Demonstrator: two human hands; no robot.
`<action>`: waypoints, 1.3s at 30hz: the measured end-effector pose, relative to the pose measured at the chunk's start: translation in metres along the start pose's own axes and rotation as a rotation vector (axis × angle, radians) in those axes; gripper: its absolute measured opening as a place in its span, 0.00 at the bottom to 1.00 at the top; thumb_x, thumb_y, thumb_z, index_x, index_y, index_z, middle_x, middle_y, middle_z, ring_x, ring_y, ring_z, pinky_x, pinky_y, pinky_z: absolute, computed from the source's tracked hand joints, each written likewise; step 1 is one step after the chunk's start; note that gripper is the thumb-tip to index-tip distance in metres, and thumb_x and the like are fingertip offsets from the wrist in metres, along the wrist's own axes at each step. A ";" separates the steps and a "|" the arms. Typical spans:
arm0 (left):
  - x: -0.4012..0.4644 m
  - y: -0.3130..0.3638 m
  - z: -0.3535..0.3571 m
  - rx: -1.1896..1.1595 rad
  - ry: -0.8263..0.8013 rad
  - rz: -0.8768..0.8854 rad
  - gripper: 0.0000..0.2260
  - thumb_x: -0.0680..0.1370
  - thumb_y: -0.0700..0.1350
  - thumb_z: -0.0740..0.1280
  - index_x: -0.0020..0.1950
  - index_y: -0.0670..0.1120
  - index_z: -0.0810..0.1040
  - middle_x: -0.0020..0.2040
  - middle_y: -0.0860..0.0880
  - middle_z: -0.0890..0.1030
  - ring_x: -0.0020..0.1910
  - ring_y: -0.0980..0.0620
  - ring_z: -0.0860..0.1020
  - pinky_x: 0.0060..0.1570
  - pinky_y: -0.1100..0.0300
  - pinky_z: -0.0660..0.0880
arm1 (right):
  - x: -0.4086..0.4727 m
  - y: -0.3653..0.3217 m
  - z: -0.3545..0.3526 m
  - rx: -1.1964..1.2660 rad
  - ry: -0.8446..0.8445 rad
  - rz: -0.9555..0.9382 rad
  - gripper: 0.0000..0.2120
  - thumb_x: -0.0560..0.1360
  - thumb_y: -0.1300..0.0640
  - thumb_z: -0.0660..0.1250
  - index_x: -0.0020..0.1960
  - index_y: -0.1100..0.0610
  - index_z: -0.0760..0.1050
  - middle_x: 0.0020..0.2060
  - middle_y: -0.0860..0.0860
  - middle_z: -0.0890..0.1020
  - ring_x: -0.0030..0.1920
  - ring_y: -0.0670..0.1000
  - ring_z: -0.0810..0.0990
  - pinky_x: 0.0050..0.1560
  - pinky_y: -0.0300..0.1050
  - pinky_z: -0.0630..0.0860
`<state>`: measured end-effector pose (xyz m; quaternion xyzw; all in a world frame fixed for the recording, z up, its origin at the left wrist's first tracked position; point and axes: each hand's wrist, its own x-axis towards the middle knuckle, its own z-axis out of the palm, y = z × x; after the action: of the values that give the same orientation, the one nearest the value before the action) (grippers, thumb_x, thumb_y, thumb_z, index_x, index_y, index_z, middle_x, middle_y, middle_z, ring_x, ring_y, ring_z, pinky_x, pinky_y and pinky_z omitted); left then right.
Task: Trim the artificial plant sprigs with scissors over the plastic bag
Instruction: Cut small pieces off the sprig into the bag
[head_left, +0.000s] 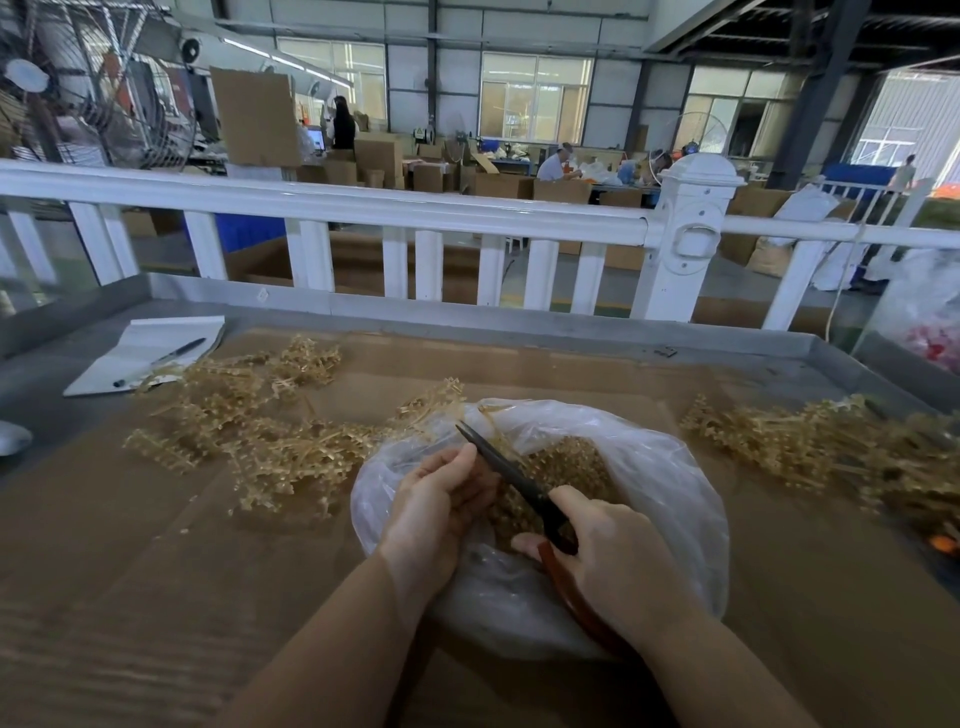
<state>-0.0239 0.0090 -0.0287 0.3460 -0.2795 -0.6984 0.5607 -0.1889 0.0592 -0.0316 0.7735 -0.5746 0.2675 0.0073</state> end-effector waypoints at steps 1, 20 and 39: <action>0.000 0.000 0.000 -0.022 0.006 -0.005 0.04 0.77 0.37 0.65 0.51 0.39 0.77 0.41 0.43 0.82 0.37 0.52 0.80 0.37 0.64 0.80 | 0.000 0.000 0.000 -0.001 -0.008 0.002 0.21 0.73 0.31 0.56 0.51 0.47 0.73 0.37 0.44 0.79 0.38 0.43 0.77 0.41 0.37 0.73; 0.000 0.001 0.003 -0.004 0.036 -0.010 0.04 0.78 0.37 0.64 0.46 0.40 0.78 0.35 0.44 0.83 0.34 0.52 0.82 0.34 0.63 0.79 | 0.000 -0.008 -0.005 0.009 -0.046 0.110 0.17 0.73 0.33 0.59 0.51 0.44 0.72 0.38 0.41 0.76 0.39 0.40 0.74 0.37 0.29 0.66; 0.003 0.001 0.000 -0.021 0.018 -0.026 0.07 0.77 0.32 0.62 0.43 0.40 0.76 0.35 0.45 0.83 0.34 0.52 0.83 0.33 0.62 0.79 | -0.001 -0.008 0.003 -0.059 -0.003 0.090 0.19 0.72 0.31 0.56 0.51 0.45 0.70 0.38 0.43 0.72 0.44 0.46 0.75 0.41 0.36 0.65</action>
<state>-0.0240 0.0059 -0.0287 0.3499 -0.2624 -0.7054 0.5578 -0.1808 0.0623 -0.0322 0.7466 -0.6166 0.2491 0.0170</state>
